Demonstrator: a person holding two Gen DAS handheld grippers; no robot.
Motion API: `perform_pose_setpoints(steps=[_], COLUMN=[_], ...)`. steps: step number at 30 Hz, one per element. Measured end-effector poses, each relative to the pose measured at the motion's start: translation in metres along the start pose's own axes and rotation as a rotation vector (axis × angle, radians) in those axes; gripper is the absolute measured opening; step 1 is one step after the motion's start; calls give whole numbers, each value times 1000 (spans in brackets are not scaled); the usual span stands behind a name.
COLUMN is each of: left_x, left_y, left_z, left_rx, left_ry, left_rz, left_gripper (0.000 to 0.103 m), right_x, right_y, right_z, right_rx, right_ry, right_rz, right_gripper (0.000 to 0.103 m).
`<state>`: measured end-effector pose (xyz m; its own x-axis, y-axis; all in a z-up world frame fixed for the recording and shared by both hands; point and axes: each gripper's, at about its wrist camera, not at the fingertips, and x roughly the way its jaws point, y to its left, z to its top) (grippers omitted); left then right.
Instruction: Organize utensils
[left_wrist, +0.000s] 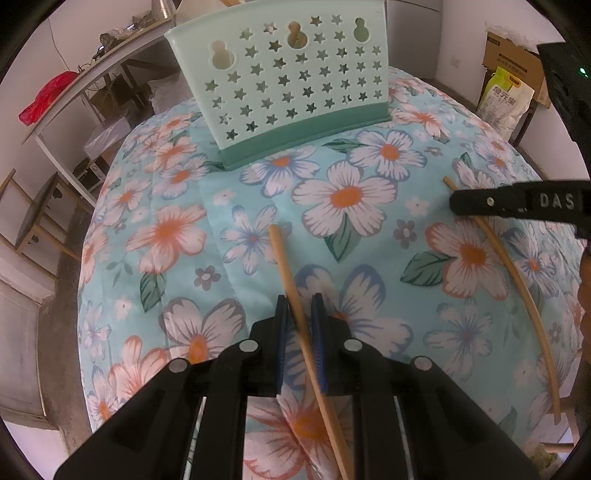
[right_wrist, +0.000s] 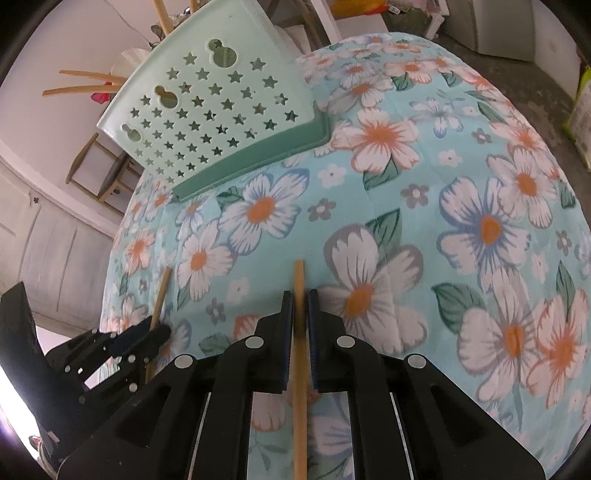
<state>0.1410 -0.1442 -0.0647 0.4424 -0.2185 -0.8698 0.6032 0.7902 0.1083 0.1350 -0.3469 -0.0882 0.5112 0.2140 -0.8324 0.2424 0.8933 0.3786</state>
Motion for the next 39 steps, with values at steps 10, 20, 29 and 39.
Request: perform_pose_setpoints(steps=[10,20,29,39], left_x=[15,31,-50,-199], left_y=[25,64,98,111], left_z=[14,32,56,127], left_rx=[-118,-260,-288,-219], left_ry=[37,72,-108,-600], left_rz=[-117,-264,-373,-339], left_gripper=[12,10,6,6], right_x=[2,-12,-60,-80], right_y=[1,1,0,-2], right_z=[9,5,7,12], right_rx=[-6,-8,-23,-6], right_ry=[-25,-58,-169,-231], right_rz=[12,32,68,93], right_gripper=[4,3,3,3])
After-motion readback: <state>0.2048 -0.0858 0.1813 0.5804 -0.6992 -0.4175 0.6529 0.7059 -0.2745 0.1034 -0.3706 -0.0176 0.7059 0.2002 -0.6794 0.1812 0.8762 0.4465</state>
